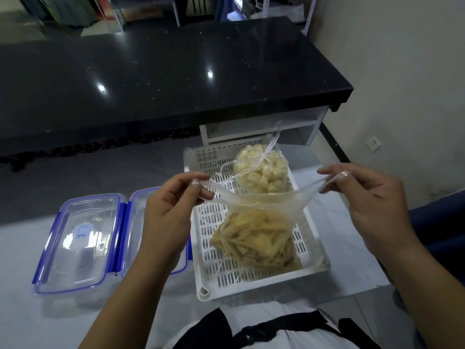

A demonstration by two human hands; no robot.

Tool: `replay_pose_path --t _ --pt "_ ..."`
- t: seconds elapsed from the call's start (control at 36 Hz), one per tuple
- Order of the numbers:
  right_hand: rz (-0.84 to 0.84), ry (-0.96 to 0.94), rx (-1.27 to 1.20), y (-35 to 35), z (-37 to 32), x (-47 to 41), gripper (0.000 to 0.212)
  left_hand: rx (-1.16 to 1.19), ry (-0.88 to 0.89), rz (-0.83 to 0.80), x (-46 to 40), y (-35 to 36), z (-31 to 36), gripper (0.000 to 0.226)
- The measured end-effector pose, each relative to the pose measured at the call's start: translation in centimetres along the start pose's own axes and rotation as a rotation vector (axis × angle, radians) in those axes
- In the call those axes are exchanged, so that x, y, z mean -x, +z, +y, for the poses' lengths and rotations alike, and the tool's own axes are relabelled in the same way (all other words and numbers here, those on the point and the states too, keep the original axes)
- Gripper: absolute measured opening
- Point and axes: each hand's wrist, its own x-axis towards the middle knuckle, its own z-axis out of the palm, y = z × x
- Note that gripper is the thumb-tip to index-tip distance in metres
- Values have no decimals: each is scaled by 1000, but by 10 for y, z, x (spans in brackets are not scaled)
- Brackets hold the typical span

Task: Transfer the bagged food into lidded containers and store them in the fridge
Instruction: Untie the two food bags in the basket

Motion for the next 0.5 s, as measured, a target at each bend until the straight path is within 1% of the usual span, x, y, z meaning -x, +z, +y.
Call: replay_pose_path --t 0.08,0.14,0.19,0.25,0.28,0.33,0.39,0.42,0.47,0.5 --pt "-53 62 -166 7 -9 -4 15 203 -48 -95 -9 -6 11 32" --pt "-78 159 -306 9 -13 -6 22 317 -84 -147 -13 -10 18 34" --pt "-142 292 -489 6 -13 -8 21 356 -120 -175 -14 -11 24 36" --pt "-251 448 -706 -1 -17 -12 25 353 -171 -219 -13 -11 30 38" --pt "-298 502 -797 -5 -20 -15 30 345 -197 -246 -12 -11 34 41" --pt "-379 536 -921 -15 -31 -21 49 337 -224 -294 -11 -12 45 47" --pt "-503 553 -1042 -20 -43 -25 64 362 -195 -350 -9 -15 59 53" --pt "-560 570 -1100 -21 -49 -26 67 374 -164 -392 -8 -18 65 58" --pt "-606 574 -1161 -25 -55 -21 70 394 -97 -490 -4 -25 75 73" --pt "-633 583 -1178 -29 -56 -17 73 405 -71 -537 1 -28 77 74"
